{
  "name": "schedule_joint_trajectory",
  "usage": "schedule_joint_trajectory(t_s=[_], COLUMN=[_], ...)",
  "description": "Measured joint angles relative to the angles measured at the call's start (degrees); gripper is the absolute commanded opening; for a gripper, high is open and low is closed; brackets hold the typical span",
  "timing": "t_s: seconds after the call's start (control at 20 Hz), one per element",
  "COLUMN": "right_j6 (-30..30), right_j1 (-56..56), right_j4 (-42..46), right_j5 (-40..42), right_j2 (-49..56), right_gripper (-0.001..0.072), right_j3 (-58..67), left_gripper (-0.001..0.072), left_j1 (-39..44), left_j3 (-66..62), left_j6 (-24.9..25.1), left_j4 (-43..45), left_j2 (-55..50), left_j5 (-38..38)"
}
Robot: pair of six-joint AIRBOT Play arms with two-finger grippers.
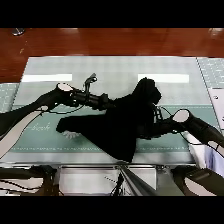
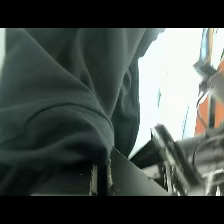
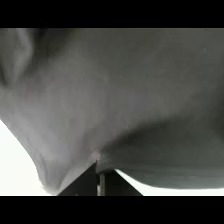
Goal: Fold the shirts.
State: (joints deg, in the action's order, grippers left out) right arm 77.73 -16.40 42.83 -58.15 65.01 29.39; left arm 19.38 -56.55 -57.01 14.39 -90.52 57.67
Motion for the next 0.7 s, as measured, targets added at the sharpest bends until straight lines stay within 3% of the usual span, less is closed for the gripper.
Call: schedule_joint_trajectory(t_s=[0.2, 0.35, 0.55, 0.7], right_j6=[4.26, 7.13, 5.25, 3.15], right_j1=[2.03, 10.56, 24.96, 30.91], right_j4=[10.1, 18.69, 23.56, 21.94], right_j5=[-4.68, -6.54, -9.64, -10.14], right_j2=[-4.81, -8.59, -9.57, -5.92], right_gripper=[0.0025, 0.0025, 0.0025, 0.0025], right_j3=[0.92, 2.75, 10.58, 19.67], left_gripper=[0.0025, 0.0025, 0.0025, 0.0025], left_j1=[-5.05, -8.22, -11.47, -13.05], left_j3=[0.0, 0.15, 3.1, 9.81], left_j6=[0.09, 1.22, 2.1, 2.23], left_j4=[0.07, 1.4, 3.69, 5.31], left_j2=[4.76, 9.29, 15.65, 21.14], left_j5=[-1.7, -0.31, 1.95, 2.43])
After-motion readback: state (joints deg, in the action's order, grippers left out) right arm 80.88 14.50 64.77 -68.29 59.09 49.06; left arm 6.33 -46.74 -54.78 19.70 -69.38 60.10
